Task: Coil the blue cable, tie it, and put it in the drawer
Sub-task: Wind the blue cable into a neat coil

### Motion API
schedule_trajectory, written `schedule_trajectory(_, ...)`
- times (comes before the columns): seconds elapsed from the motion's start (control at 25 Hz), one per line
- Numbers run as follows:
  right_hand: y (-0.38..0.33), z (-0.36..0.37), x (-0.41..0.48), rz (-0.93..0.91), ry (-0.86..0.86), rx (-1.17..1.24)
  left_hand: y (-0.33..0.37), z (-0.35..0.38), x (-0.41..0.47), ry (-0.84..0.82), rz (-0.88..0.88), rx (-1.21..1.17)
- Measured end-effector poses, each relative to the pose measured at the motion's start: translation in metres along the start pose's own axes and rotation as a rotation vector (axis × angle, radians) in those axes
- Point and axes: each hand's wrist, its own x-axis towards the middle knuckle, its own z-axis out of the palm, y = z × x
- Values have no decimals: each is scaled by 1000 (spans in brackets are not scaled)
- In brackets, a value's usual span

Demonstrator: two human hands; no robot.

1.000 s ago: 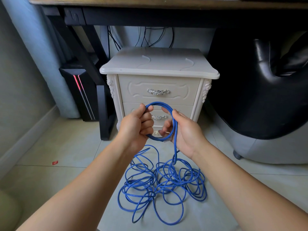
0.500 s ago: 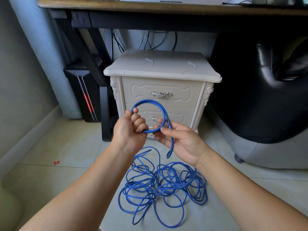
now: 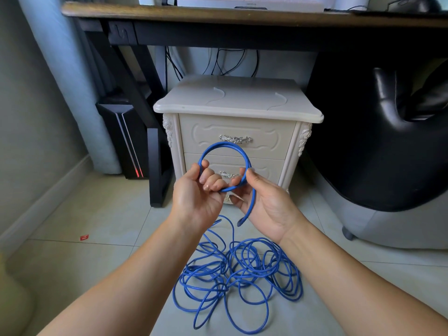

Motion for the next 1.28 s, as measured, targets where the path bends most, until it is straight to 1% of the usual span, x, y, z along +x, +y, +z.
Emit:
schedule_trajectory(0.12,-11,-4,3,5,-10,95,-2,1,-6,-92,-58,59)
schedule_trajectory(0.2,-18,-6,1,11,-5,90,1,2,-7,-127,-87,137)
schedule_trajectory(0.28,-25,-8,-2,16,-16,19,6,4,-7,-130,-116,297)
schedule_trajectory(0.4,-30,-9,-6,15,-39,-143,10,6,-5,-123,-126,604)
schedule_trajectory(0.48,-30,-9,-6,-22,-17,-258,6,7,-1,-120,-84,706)
schedule_trajectory(0.56,-27,-9,-5,-79,12,-329,1,8,1,-100,-9,699)
schedule_trajectory(0.68,-16,-7,-5,-119,37,-265,-4,10,0,-70,62,597)
schedule_trajectory(0.8,-11,-5,-6,-66,24,-161,-4,11,0,-52,75,546)
schedule_trajectory(0.92,-16,-5,-8,-19,-7,-129,-1,8,-1,-69,35,546)
schedule_trajectory(0.96,-17,-6,-8,-32,10,-181,0,7,-2,-83,7,555)
schedule_trajectory(1.04,-17,-6,-8,-101,69,-377,3,7,-3,-110,-39,589)
schedule_trajectory(1.16,-12,-4,-6,-199,118,-583,3,9,-4,-94,-5,656)
schedule_trajectory(1.2,-12,-4,-6,-206,118,-599,2,11,-4,-83,12,674)
schedule_trajectory(1.28,-16,-5,-9,-161,55,-521,2,12,-5,-70,31,694)
